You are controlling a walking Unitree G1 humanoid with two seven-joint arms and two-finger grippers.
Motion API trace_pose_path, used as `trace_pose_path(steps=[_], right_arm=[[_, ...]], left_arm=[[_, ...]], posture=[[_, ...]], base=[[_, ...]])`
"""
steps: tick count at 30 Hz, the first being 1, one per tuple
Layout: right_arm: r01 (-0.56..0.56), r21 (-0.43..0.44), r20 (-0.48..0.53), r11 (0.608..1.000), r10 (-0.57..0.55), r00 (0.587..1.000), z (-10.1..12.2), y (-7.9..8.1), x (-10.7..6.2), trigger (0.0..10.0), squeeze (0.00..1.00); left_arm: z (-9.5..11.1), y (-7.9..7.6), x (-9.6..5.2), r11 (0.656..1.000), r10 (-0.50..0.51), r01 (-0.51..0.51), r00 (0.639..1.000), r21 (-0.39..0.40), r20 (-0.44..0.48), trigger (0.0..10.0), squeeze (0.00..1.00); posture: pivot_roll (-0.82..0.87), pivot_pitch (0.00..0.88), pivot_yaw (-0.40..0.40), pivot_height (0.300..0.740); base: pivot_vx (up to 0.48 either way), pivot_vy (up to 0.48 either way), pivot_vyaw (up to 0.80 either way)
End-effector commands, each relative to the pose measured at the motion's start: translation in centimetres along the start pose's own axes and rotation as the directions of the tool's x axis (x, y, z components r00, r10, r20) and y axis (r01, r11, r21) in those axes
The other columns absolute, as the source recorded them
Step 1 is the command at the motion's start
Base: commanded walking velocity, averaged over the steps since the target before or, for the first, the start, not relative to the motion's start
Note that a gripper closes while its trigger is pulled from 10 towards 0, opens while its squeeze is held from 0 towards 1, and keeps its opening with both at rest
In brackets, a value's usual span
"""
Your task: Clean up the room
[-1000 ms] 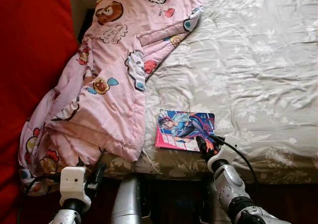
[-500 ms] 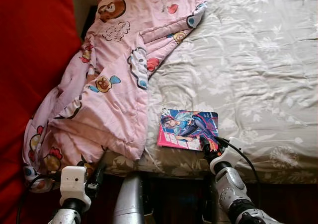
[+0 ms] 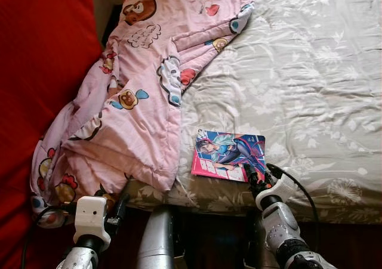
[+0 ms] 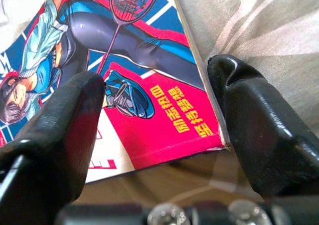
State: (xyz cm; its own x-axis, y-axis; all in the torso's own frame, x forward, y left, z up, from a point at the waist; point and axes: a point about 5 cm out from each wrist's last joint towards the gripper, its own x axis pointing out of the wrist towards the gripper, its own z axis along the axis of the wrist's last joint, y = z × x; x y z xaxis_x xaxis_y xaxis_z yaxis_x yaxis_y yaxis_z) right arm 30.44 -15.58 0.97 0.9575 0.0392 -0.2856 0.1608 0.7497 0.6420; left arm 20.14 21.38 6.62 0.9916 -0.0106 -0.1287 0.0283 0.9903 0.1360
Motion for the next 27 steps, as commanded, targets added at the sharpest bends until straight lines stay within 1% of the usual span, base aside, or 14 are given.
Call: trace_pose_path(steps=[1, 2, 3, 6, 7, 9, 11, 14, 17, 20, 23, 27], right_arm=[[0.075, 0.125, -0.131, 0.989, -0.058, 0.990, -3.6, -0.8, -1.4, 10.0, 0.00], [0.091, 0.157, -0.133, 0.983, -0.070, 0.989, -3.7, -1.0, -1.5, 10.0, 0.00], [0.125, 0.243, -0.133, 0.962, -0.094, 0.987, -3.9, -1.5, -1.7, 10.0, 0.00], [0.146, 0.304, -0.145, 0.941, -0.106, 0.984, -4.2, -1.8, -2.0, 10.0, 0.00], [0.156, 0.346, -0.175, 0.925, -0.099, 0.980, -4.8, -1.9, -2.2, 10.0, 0.00], [0.177, 0.329, -0.218, 0.927, -0.108, 0.970, -5.4, -2.0, -2.5, 10.0, 0.00], [0.165, 0.308, -0.245, 0.937, -0.089, 0.965, -5.9, -1.7, -2.7, 10.0, 0.00], [0.147, 0.327, -0.260, 0.933, -0.061, 0.964, -6.2, -1.3, -2.7, 10.0, 0.00], [0.098, 0.317, -0.293, 0.943, -0.001, 0.956, -6.8, -0.4, -2.6, 10.0, 0.00], [0.073, 0.316, -0.303, 0.946, 0.028, 0.953, -7.0, 0.0, -2.6, 10.0, 0.00], [0.079, 0.312, -0.315, 0.947, 0.024, 0.949, -7.3, 0.0, -2.7, 10.0, 0.00], [0.079, 0.361, -0.301, 0.929, 0.036, 0.953, -7.4, 0.2, -2.7, 10.0, 0.00]], left_arm=[[-0.5, 0.3, -0.7, 0.999, -0.011, 0.012, 0.999, 0.033, -0.034, 10.0, 0.00], [-0.5, 0.3, -0.8, 0.999, -0.013, 0.014, 0.999, 0.036, -0.034, 10.0, 0.00], [-0.4, 0.3, -0.8, 0.999, -0.017, 0.018, 0.999, 0.042, -0.032, 10.0, 0.00], [-0.4, 0.2, -0.8, 0.999, -0.019, 0.020, 0.999, 0.047, -0.029, 10.0, 0.00], [-0.3, 0.2, -0.8, 0.998, -0.020, 0.022, 0.999, 0.052, -0.028, 10.0, 0.00], [-0.3, 0.2, -0.8, 0.998, -0.024, 0.025, 0.999, 0.059, -0.029, 10.0, 0.00], [-0.3, 0.3, -0.8, 0.998, -0.024, 0.026, 0.999, 0.062, -0.029, 10.0, 0.00], [-0.3, 0.3, -0.8, 0.998, -0.024, 0.026, 0.999, 0.064, -0.030, 10.0, 0.00], [-0.3, 0.2, -0.7, 0.996, -0.034, 0.037, 0.999, 0.079, -0.031, 10.0, 0.00], [-0.3, 0.1, -0.7, 0.996, -0.040, 0.042, 0.999, 0.085, -0.030, 10.0, 0.00], [-0.3, 0.0, -0.6, 0.994, -0.049, 0.052, 0.998, 0.093, -0.028, 10.0, 0.00], [-0.4, -0.2, -0.7, 0.993, -0.055, 0.058, 0.998, 0.104, -0.031, 10.0, 0.00]], posture=[[0.18, 0.303, 0.170, 0.605], [0.18, 0.303, 0.170, 0.605], [0.18, 0.303, 0.171, 0.605], [0.19, 0.306, 0.172, 0.605], [0.19, 0.308, 0.173, 0.605], [0.20, 0.310, 0.175, 0.605], [0.20, 0.310, 0.175, 0.605], [0.20, 0.311, 0.179, 0.605], [0.20, 0.307, 0.179, 0.605], [0.20, 0.306, 0.179, 0.605], [0.20, 0.305, 0.177, 0.605], [0.20, 0.305, 0.177, 0.605]], base=[[0.000, 0.000, 0.00], [0.000, 0.000, 0.00], [0.000, 0.000, 0.00], [0.000, 0.000, 0.00], [0.000, 0.000, 0.00], [0.000, 0.000, 0.00], [0.000, 0.000, 0.00], [0.000, 0.000, 0.00], [0.000, 0.000, 0.00], [0.000, 0.000, 0.00], [0.000, 0.000, 0.00], [0.000, 0.000, 0.00]])
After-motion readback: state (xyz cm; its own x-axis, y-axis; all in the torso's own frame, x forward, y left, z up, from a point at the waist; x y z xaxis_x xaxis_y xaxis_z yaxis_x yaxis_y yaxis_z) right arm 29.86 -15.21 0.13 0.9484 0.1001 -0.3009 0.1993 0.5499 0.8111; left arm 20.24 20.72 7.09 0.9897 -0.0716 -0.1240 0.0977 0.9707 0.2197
